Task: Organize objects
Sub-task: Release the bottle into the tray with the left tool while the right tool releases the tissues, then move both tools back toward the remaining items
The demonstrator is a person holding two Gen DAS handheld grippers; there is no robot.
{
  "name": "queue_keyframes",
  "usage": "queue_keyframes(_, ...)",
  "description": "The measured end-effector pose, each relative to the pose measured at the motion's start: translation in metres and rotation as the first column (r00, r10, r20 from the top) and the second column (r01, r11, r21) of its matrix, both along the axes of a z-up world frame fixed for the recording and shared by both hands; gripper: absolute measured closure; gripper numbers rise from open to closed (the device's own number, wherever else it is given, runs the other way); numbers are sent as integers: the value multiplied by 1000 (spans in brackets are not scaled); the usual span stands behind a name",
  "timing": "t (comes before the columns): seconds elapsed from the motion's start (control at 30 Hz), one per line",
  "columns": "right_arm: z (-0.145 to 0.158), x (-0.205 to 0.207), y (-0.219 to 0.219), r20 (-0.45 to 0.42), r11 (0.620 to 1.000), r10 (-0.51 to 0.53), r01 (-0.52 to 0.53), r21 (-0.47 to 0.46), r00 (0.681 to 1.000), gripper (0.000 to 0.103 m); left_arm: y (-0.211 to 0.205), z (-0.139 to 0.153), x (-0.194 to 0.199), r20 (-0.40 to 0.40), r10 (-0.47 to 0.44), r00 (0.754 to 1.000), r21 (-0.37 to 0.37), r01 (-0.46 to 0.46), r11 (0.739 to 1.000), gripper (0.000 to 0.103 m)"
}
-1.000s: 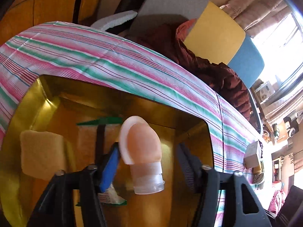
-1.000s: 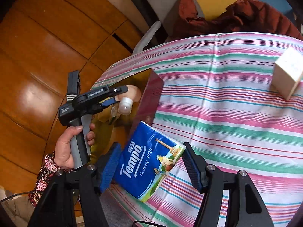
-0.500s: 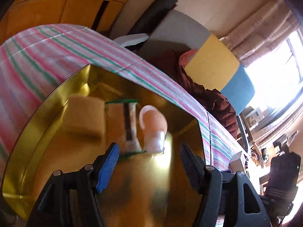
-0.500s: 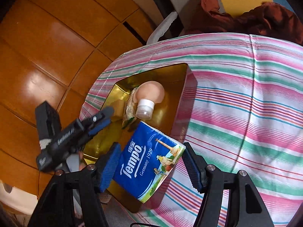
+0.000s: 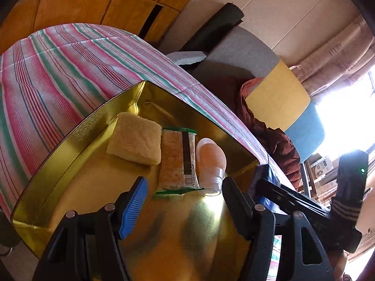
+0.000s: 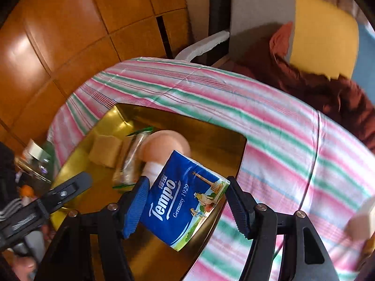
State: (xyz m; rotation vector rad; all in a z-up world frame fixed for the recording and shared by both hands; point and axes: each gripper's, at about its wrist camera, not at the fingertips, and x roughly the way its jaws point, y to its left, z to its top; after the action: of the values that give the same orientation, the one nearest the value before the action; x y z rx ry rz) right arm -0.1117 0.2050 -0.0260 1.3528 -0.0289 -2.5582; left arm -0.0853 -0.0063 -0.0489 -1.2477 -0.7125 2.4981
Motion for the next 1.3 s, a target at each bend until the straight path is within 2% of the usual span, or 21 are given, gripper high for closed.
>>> queue_keyframes(0.2,-9,-24,-11,-35,992,-4,8,126,999,35,1,1,0,-1,-3,1000,4,3,1000,36)
queue_keyframes(0.27,-11,-27,-10,-39,991,-19,24,135,999,27,1,0,1,1,-7,1000,5,7,1000,36)
queue_keyframes(0.33,-9,-26,-5,-55,991,-55,61,122,997,21,3,0,1,6,-11,1000,4,11,1000,36)
queue_keyframes(0.43,-4,-15,5,-77,994,-91,95,58,993,21,5,0,3,2,-16,1000,0,16,1000,36)
queue_keyframes(0.63,0,16,18,-98,992,-121,123,12,988,18,18,1,7,4,-54,999,-15,54,998,36)
queue_keyframes(0.8,1,40,33,-73,989,-147,145,-29,986,16,33,4,14,-18,-102,995,-42,101,994,36)
queue_keyframes(0.93,-2,61,45,-59,986,-166,165,-25,984,16,44,8,23,-35,-145,989,-55,143,988,36)
queue_keyframes(1.13,-15,89,75,-3,977,-211,211,-8,977,15,69,14,38,-49,-241,969,-98,235,967,36)
queue_keyframes(1.3,-29,114,107,46,965,-262,262,1,964,15,93,22,57,-81,-339,937,-131,327,936,36)
